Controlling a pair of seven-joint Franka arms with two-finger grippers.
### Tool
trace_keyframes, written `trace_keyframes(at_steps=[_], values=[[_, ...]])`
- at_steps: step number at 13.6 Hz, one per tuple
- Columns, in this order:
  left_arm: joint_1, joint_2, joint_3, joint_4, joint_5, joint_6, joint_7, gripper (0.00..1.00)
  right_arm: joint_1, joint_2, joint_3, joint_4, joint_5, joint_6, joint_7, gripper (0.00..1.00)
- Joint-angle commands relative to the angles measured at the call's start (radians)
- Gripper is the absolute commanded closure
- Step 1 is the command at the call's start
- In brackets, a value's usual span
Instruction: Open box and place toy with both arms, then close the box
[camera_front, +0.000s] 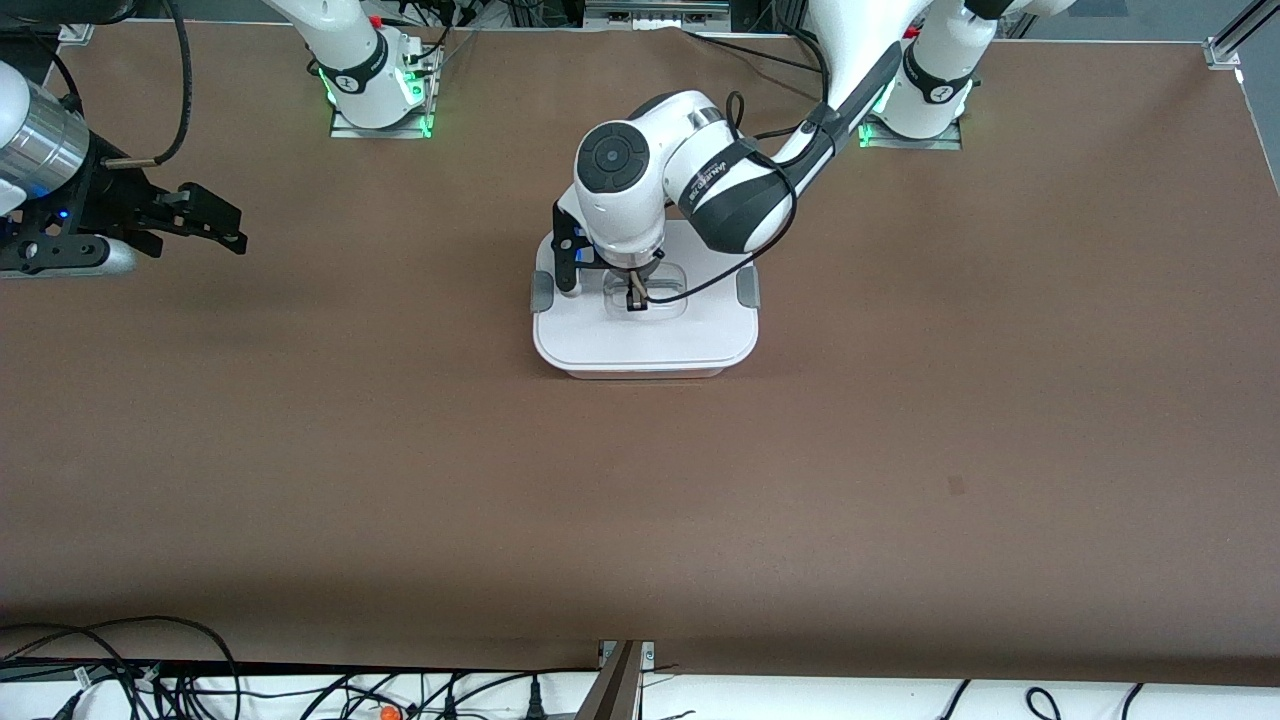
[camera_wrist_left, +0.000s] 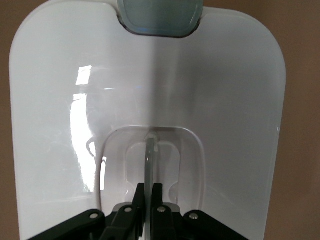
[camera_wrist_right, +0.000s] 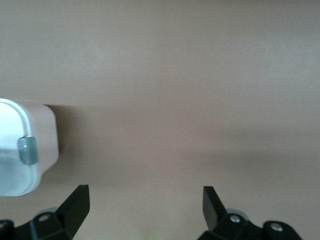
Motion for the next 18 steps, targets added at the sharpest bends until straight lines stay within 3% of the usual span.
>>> trace_keyframes(at_steps=[1, 3, 4, 5, 11, 15, 18], values=[[-0.019, 0.044, 0.014, 0.043, 0.024, -0.004, -0.026, 1.00, -0.001, -0.009, 0.007, -0.021, -0.031, 0.015, -0.003, 0.00], [-0.020, 0.045, 0.014, 0.043, 0.025, -0.002, -0.028, 0.99, -0.001, -0.009, 0.007, -0.021, -0.028, 0.023, -0.003, 0.00], [-0.020, 0.047, 0.014, 0.043, 0.024, -0.002, -0.028, 0.80, -0.001, -0.009, 0.005, -0.021, -0.025, 0.026, -0.003, 0.00], [-0.019, 0.044, 0.014, 0.045, 0.024, -0.004, -0.035, 0.01, -0.001, -0.009, 0.007, -0.024, -0.025, 0.026, -0.003, 0.00], [0.016, 0.002, 0.016, 0.111, 0.024, -0.074, -0.060, 0.00, -0.001, -0.009, 0.005, -0.026, -0.025, 0.025, -0.003, 0.00], [0.169, -0.016, 0.011, 0.216, 0.016, -0.215, -0.048, 0.00, -0.001, -0.009, 0.005, -0.026, -0.025, 0.023, -0.003, 0.00], [0.282, -0.051, 0.014, 0.224, 0.022, -0.251, -0.049, 0.00, -0.001, -0.013, 0.005, -0.026, -0.023, 0.020, -0.005, 0.00]])
